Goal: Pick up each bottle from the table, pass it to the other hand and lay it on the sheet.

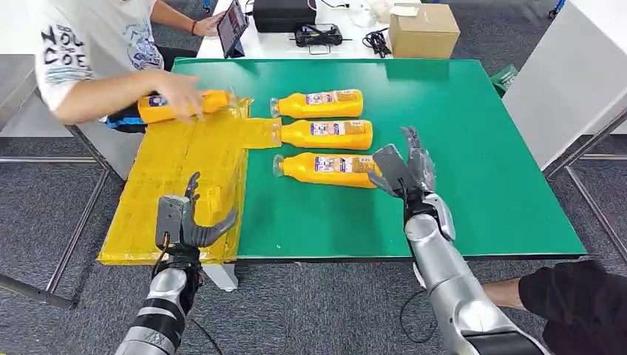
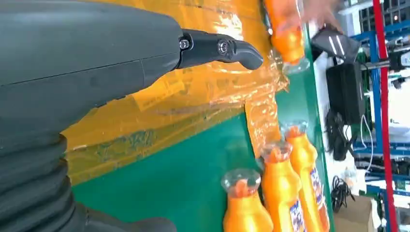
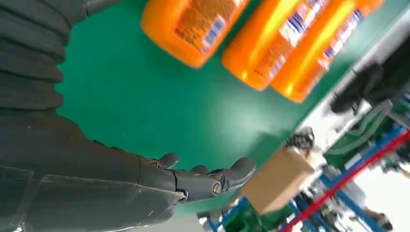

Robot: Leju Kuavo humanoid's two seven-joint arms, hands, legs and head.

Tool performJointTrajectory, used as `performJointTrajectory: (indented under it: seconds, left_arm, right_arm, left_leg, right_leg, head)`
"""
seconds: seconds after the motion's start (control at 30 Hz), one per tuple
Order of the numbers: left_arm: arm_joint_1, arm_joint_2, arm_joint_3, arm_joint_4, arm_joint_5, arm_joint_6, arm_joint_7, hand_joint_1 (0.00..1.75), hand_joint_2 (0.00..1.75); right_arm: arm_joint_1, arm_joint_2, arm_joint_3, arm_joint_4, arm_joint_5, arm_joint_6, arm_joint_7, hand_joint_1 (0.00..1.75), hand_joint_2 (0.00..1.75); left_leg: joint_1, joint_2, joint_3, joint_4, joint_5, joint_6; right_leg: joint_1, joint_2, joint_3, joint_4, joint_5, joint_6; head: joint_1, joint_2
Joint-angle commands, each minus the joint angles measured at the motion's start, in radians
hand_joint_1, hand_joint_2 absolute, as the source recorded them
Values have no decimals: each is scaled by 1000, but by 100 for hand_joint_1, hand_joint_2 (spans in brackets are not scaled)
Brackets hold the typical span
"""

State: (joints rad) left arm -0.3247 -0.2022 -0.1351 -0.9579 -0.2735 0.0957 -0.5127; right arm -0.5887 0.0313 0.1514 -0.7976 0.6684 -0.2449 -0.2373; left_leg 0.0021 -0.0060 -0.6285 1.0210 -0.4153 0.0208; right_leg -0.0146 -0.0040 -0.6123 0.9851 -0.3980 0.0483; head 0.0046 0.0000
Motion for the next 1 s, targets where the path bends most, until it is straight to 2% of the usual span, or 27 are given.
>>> performJointTrajectory:
  seconds: [0.03,0.2,0.3,0.4,0.47,0.6,0.67,0.73,0.8,0.93,1.0]
  left_arm:
    - [-31,9,-34,52,-16,-10,5,0,175]
    - [-31,10,-34,54,-17,-10,4,0,175]
    - [-38,6,-35,72,-19,-15,3,0,175]
    - [-42,0,-37,91,-21,-17,-5,0,175]
    - [-32,-2,-38,86,-19,-19,-10,0,175]
    - [-19,-4,-36,72,-14,-22,-15,0,175]
    - [-15,-5,-35,71,-13,-20,-16,0,175]
    - [-13,-5,-29,74,-12,-18,-17,0,175]
    - [-12,-3,-26,75,-12,-16,-18,0,175]
    - [-4,-2,-10,73,-11,-11,-27,0,175]
    - [-1,-4,-5,72,-12,-9,-31,0,175]
  right_arm:
    - [-151,33,54,267,28,69,28,0,175]
    - [-153,31,54,272,28,73,27,0,175]
    - [-195,40,82,329,47,115,48,0,175]
    - [-226,61,77,349,43,70,27,0,175]
    - [-189,65,70,261,28,-22,-57,0,175]
    - [-101,58,66,43,-4,-71,-124,0,175]
    - [-81,54,77,-21,-14,-46,-119,0,175]
    - [-69,55,99,-68,-47,32,-113,0,175]
    - [-61,57,117,-89,-48,48,-114,0,175]
    - [15,79,158,-244,-150,123,-160,0,175]
    - [53,78,180,-317,-184,154,-140,0,175]
  left_leg:
    - [0,4,5,0,-2,-1]
    - [0,1,5,0,-2,-1]
    - [0,1,7,-1,-3,-1]
    - [0,2,5,0,-2,-1]
    - [0,2,4,1,-2,-1]
    - [0,0,4,0,-2,-1]
    - [0,0,4,0,-2,-1]
    - [0,0,3,0,-2,-1]
    - [0,0,3,0,-1,-1]
    - [0,1,6,-1,-3,-2]
    - [1,1,5,-1,-2,-2]
  right_leg:
    - [0,4,4,0,-1,-2]
    - [0,1,5,0,-2,-2]
    - [0,1,6,0,-2,-2]
    - [0,2,4,0,-2,-2]
    - [0,2,3,1,-1,-2]
    - [0,0,4,0,-2,-2]
    - [0,0,3,0,-2,-2]
    - [0,0,3,0,-2,-1]
    - [0,1,2,0,-1,-1]
    - [1,2,5,0,-2,-3]
    - [1,1,5,-1,-2,-2]
  head:
    - [0,0]
    - [0,0]
    - [0,0]
    - [0,0]
    - [0,0]
    - [0,0]
    - [0,0]
    - [0,0]
    - [0,0]
    - [0,0]
    - [0,0]
